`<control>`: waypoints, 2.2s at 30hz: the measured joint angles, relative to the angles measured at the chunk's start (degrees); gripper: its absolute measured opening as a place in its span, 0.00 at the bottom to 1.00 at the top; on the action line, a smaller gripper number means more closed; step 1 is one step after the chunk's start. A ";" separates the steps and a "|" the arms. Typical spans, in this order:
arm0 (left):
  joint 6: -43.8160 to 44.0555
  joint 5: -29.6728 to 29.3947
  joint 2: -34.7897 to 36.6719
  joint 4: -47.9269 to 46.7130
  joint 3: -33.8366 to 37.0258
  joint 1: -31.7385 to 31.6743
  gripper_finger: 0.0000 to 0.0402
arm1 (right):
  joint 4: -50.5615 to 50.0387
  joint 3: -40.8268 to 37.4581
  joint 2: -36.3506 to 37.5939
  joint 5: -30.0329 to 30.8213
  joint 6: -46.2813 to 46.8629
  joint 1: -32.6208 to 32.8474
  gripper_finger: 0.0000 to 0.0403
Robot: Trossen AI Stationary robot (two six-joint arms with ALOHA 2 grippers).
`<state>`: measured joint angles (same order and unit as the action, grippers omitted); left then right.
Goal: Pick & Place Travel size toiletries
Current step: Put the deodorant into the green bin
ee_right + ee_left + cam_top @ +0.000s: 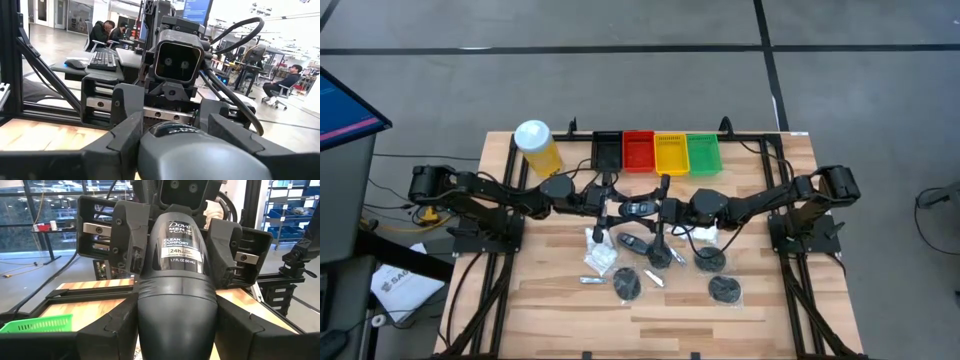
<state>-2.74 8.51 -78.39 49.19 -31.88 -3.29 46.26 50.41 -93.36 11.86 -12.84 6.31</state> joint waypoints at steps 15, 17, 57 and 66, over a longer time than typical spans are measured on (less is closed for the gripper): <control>0.13 0.45 -0.07 0.29 0.02 0.00 0.49 | -0.59 0.02 0.04 -0.26 -0.12 -0.11 0.47; 0.13 0.46 -0.07 0.29 0.02 0.00 0.49 | -0.62 0.02 0.04 -0.35 -0.17 -0.11 0.47; -1.40 -6.14 0.13 -3.08 0.04 -0.17 0.64 | -18.02 -0.15 7.42 -0.09 2.81 -1.17 0.47; -1.41 -6.08 0.13 -7.27 0.07 -0.17 0.64 | -27.11 -0.13 9.86 0.11 6.41 -2.95 0.47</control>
<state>-4.15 2.44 -78.26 41.92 -31.81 -3.46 19.15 50.28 -83.50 11.96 -6.43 3.35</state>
